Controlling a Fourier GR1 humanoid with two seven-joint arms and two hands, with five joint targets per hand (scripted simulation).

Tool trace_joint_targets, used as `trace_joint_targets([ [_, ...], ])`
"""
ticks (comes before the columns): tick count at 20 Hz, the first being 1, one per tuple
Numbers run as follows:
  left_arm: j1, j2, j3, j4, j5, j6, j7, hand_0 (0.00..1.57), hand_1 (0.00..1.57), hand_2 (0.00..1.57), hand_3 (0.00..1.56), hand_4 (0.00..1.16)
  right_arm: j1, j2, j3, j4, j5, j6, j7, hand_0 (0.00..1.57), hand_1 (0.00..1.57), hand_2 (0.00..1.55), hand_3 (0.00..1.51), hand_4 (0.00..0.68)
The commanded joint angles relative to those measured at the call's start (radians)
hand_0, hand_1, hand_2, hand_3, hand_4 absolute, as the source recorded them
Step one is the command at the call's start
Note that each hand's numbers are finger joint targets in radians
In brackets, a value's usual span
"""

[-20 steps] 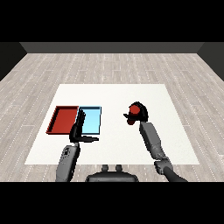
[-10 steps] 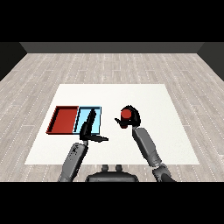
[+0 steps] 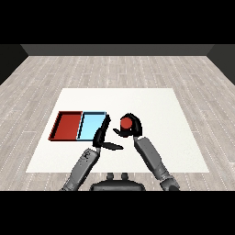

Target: Pick the red can and put it in the red box

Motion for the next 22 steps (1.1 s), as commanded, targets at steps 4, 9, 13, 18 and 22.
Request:
trace_joint_targets([
  [4, -0.099, 0.0, -0.063, 0.124, 0.044, 0.067, -0.032, 0.0, 0.0, 0.0, 0.0, 0.0, -0.02, 0.001, 0.075, -0.035, -0.03, -0.043, -0.002, 1.4, 1.4, 1.41, 1.4, 0.615],
  [9, -0.068, 0.0, -0.012, 0.016, 0.002, 0.006, 0.09, 0.0, 0.0, 0.0, 0.0, 0.0, 0.052, 0.001, 0.179, -0.12, -0.035, -0.101, 0.017, 1.41, 1.41, 1.43, 1.4, 0.621],
  [13, -0.22, 0.0, 0.0, 0.238, 0.049, 0.054, 0.02, 0.0, 0.0, 0.0, 0.0, 0.0, -0.024, 0.001, 0.148, -0.134, -0.029, -0.111, 0.057, 1.43, 1.43, 1.44, 1.4, 0.599],
  [18, -0.212, 0.0, 0.012, 0.219, 0.063, 0.018, 0.045, 0.0, 0.0, 0.0, 0.0, 0.0, -0.069, 0.001, 0.195, -0.06, -0.075, -0.13, 0.029, 1.45, 1.45, 1.43, 1.38, 0.614],
  [22, -0.196, 0.0, -0.084, 0.176, 0.024, 0.095, 0.055, 0.0, 0.0, 0.0, 0.0, 0.0, -0.042, 0.001, 0.21, -0.121, -0.088, -0.102, 0.044, 1.44, 1.44, 1.43, 1.38, 0.595],
])
